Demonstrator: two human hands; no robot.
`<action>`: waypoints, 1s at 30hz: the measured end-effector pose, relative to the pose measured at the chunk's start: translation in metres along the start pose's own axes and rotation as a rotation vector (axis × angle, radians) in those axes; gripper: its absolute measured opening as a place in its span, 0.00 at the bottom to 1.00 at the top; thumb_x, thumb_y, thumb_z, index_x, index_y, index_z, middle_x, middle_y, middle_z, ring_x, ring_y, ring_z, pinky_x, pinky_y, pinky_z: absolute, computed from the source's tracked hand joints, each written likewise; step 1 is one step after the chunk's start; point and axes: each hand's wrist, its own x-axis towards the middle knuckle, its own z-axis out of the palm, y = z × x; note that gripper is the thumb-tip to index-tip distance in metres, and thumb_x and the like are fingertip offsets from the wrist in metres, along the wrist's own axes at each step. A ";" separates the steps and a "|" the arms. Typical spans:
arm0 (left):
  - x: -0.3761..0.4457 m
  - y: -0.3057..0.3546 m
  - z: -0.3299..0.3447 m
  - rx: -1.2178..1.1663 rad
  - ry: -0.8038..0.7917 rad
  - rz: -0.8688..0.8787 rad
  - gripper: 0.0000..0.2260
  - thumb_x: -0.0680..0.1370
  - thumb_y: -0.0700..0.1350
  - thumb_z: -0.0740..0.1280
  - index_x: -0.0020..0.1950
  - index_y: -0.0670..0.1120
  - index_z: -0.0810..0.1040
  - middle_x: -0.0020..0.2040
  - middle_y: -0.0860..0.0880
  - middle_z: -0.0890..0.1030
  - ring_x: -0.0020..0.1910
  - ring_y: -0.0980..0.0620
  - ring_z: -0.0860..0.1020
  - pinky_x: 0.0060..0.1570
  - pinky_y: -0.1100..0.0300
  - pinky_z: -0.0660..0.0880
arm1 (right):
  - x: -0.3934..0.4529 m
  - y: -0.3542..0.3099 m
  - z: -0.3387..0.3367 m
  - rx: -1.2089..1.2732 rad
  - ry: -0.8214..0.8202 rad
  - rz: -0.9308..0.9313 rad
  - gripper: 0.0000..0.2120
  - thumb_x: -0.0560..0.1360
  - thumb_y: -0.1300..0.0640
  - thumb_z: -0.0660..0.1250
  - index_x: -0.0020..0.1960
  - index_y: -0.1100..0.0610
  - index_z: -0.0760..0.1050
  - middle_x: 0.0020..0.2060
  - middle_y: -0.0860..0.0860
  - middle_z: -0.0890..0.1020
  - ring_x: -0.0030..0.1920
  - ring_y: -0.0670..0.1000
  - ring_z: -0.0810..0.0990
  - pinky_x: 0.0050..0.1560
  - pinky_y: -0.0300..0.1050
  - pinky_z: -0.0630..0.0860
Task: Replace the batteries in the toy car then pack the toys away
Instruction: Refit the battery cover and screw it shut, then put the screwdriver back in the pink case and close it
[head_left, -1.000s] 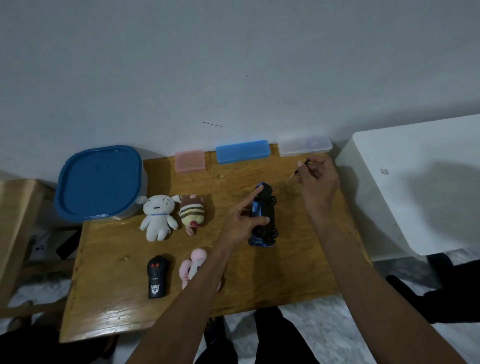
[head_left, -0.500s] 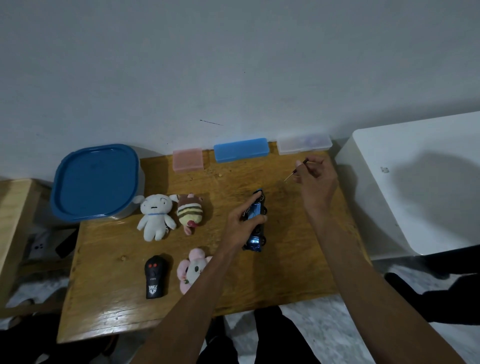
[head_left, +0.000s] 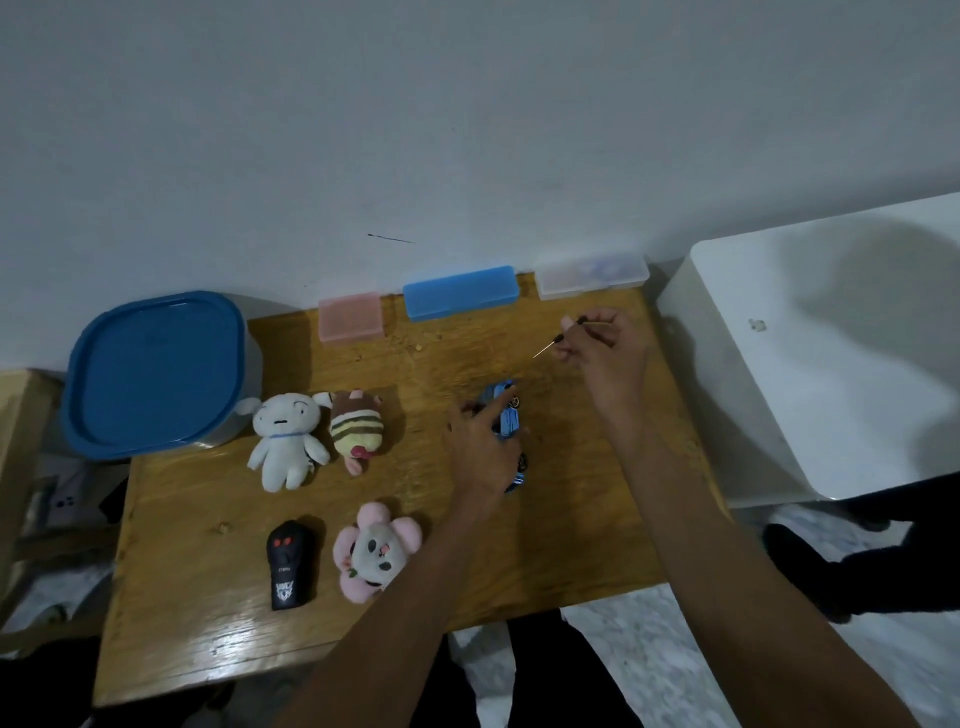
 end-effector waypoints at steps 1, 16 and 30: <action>0.001 0.000 0.005 0.076 0.007 -0.012 0.26 0.76 0.49 0.75 0.72 0.63 0.74 0.71 0.43 0.68 0.71 0.42 0.65 0.69 0.44 0.68 | 0.001 0.001 -0.001 0.008 -0.008 0.004 0.10 0.76 0.61 0.73 0.54 0.63 0.76 0.47 0.63 0.83 0.38 0.54 0.85 0.41 0.44 0.83; -0.007 0.006 0.043 0.510 -0.024 -0.007 0.40 0.73 0.66 0.72 0.80 0.66 0.55 0.80 0.38 0.51 0.73 0.38 0.58 0.68 0.43 0.63 | 0.019 0.016 -0.010 0.019 -0.134 0.133 0.09 0.78 0.57 0.71 0.53 0.62 0.78 0.46 0.61 0.84 0.42 0.54 0.85 0.44 0.46 0.83; 0.047 -0.029 -0.068 0.058 0.409 0.100 0.23 0.78 0.60 0.68 0.72 0.55 0.75 0.72 0.43 0.69 0.70 0.42 0.68 0.66 0.44 0.68 | 0.026 0.017 0.075 -0.430 -0.440 0.022 0.09 0.81 0.58 0.66 0.60 0.53 0.80 0.49 0.49 0.83 0.49 0.49 0.81 0.50 0.46 0.80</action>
